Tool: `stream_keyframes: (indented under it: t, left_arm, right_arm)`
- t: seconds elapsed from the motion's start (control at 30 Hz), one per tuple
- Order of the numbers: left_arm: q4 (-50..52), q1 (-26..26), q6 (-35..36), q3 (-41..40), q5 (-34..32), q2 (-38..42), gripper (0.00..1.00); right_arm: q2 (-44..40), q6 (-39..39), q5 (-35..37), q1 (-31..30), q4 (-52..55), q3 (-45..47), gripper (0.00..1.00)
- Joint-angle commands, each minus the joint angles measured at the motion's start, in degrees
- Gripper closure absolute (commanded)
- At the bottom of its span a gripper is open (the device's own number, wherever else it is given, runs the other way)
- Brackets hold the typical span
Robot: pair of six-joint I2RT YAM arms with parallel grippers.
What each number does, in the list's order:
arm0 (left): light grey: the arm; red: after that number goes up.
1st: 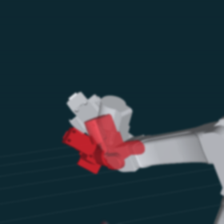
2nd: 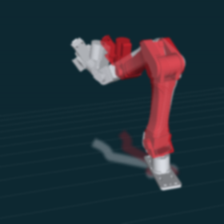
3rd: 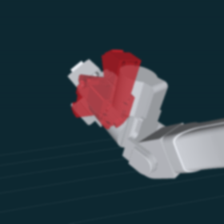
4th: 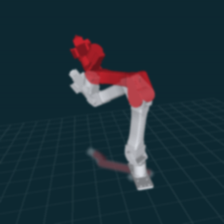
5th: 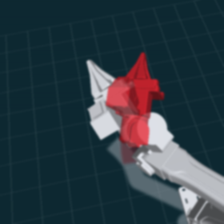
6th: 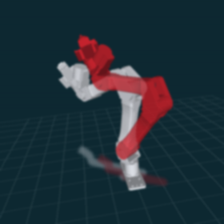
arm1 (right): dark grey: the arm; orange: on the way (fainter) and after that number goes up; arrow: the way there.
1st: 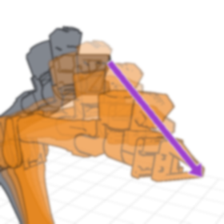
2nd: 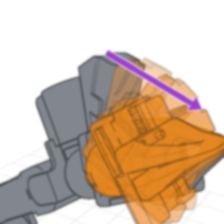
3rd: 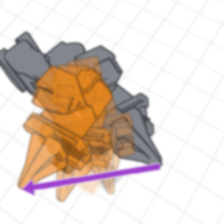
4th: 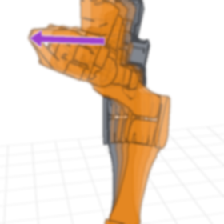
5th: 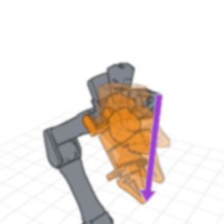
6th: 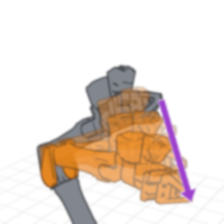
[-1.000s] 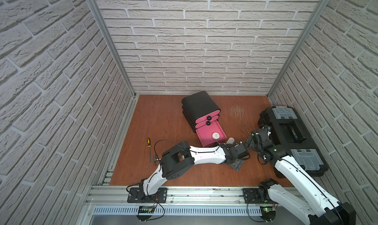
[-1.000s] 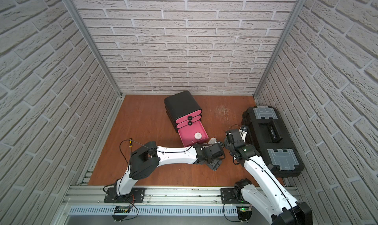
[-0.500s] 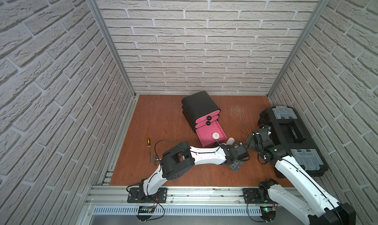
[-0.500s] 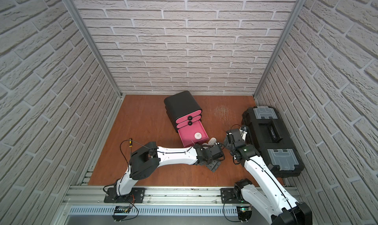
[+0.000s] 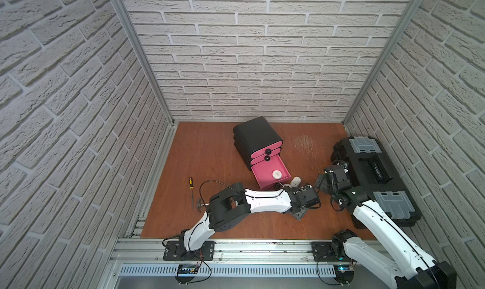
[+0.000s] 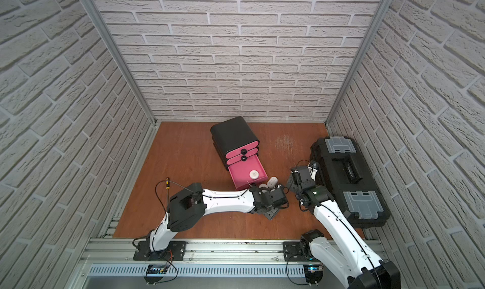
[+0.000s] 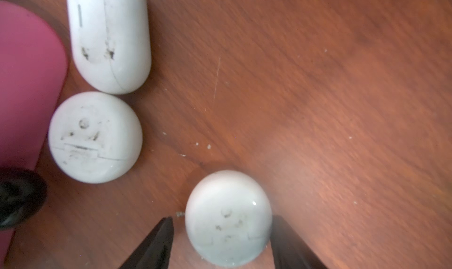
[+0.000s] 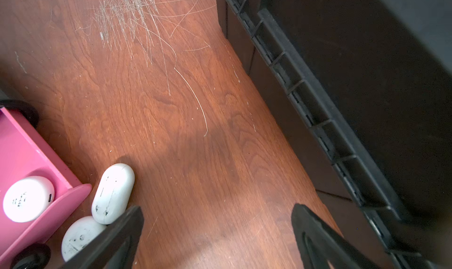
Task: Put the bluetooth earphones in the drawer according to color
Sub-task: Pick up the Bluetooth earphone from the center of the board.
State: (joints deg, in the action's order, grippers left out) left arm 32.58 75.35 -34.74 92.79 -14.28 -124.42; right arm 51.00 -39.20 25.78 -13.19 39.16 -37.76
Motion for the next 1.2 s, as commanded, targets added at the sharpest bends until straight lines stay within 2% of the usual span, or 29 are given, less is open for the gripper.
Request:
stream_keyframes:
  t: [0.0,0.17,0.33,0.43,0.77,1.17]
  left_arm:
    - [1.35,0.50,-0.41,1.38,-1.69,-1.67,0.35]
    - [1.80,0.50,-0.24,2.80,-1.67,-3.00,0.35]
    - [2.22,0.60,-0.44,2.71,-2.35,-2.38,0.52]
    - [2.24,0.68,-0.33,1.59,-3.74,-0.02,0.55]
    - [2.64,-2.22,1.41,-4.72,-9.50,11.29,0.55]
    - [3.62,-11.94,4.93,-11.44,-12.70,19.82,0.55]
  right_arm:
    - [-0.99,-0.09,-0.21,0.56,-1.79,0.93,0.01]
    - [-0.99,-0.06,-0.55,0.64,-1.90,0.94,0.01]
    - [-1.08,-0.08,-0.69,0.73,-2.06,1.19,0.01]
    - [-0.84,-0.10,-0.75,0.80,-2.20,1.15,0.01]
    - [-0.60,0.17,-1.68,0.82,-2.59,1.27,0.01]
    - [0.37,1.05,-3.41,0.84,-3.78,1.55,0.01]
